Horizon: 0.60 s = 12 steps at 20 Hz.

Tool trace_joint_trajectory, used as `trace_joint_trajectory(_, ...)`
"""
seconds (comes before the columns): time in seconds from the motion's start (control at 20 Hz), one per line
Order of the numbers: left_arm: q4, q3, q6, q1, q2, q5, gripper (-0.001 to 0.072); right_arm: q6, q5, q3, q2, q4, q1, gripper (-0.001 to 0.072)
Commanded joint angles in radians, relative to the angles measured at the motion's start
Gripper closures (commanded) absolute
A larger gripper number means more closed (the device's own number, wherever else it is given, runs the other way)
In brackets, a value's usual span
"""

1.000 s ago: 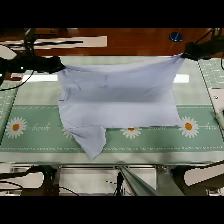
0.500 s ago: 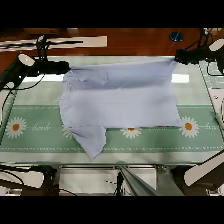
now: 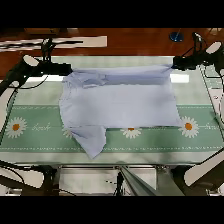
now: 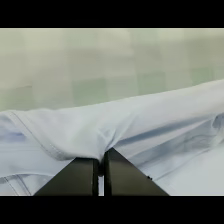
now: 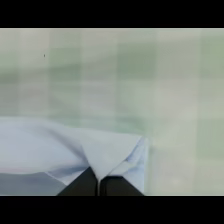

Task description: Fold the shirts.

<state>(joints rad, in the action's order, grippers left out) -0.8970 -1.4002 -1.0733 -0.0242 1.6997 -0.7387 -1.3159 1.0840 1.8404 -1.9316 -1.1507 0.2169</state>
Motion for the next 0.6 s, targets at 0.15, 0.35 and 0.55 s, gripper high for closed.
trace_joint_trajectory(0.15, -0.146, -0.021, -0.210, 0.000, 0.027, -0.245, 0.0681, -0.060, 0.172, 0.000, 0.000, -0.115, -0.001, 0.0687)
trace_joint_trajectory(0.35, -0.204, -0.022, -0.242, 0.000, 0.080, -0.296, 0.0681, -0.119, 0.207, -0.002, -0.018, -0.114, -0.001, 0.0687)
trace_joint_trajectory(0.55, -0.204, -0.023, -0.275, -0.007, 0.084, -0.251, 0.0680, -0.147, 0.206, -0.045, -0.036, -0.125, -0.021, 0.0687)
